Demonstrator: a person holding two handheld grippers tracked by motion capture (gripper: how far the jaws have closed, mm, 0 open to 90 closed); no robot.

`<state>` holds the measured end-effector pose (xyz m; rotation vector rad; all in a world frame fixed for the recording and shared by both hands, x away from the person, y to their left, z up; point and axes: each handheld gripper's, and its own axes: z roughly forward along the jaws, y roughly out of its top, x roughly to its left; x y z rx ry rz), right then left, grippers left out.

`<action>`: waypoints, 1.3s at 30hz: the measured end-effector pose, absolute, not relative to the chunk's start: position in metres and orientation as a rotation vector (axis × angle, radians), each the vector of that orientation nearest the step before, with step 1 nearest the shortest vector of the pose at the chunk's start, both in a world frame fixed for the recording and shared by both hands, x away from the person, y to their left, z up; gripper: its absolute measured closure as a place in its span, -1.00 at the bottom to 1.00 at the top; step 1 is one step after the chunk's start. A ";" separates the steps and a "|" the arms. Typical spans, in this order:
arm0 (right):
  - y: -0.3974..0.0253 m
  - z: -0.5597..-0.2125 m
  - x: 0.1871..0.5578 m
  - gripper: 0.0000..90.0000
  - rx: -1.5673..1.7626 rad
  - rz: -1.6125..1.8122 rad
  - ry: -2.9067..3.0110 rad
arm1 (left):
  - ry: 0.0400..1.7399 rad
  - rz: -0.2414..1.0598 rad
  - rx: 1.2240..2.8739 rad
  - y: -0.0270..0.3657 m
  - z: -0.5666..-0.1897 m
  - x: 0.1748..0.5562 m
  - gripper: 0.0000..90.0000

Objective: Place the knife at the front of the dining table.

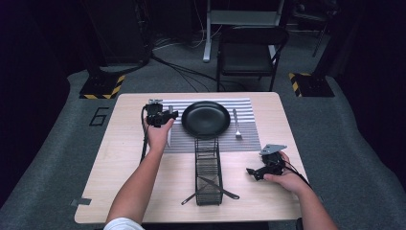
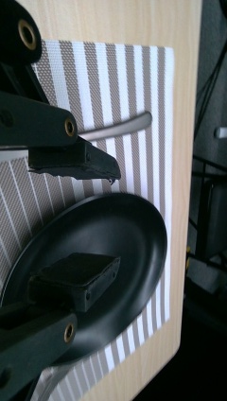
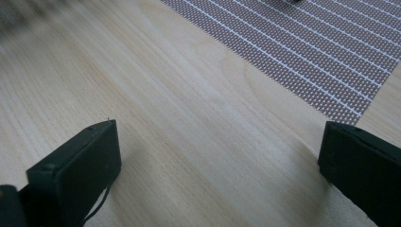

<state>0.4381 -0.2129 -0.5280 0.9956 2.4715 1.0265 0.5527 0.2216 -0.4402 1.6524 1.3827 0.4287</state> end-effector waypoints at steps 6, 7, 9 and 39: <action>-0.213 -0.528 0.438 -1.00 0.995 1.026 2.472 | 1.310 0.405 1.675 0.220 -0.421 0.539 0.11; -0.213 -0.528 0.438 -1.00 0.996 1.026 2.472 | 1.299 0.404 1.682 0.220 -0.418 0.537 0.10; -0.213 -0.528 0.438 -1.00 0.996 1.026 2.472 | 1.279 0.396 1.702 0.220 -0.414 0.533 0.09; -0.213 -0.528 0.438 -1.00 0.998 1.025 2.470 | 1.064 0.347 1.897 0.242 -0.424 0.450 0.05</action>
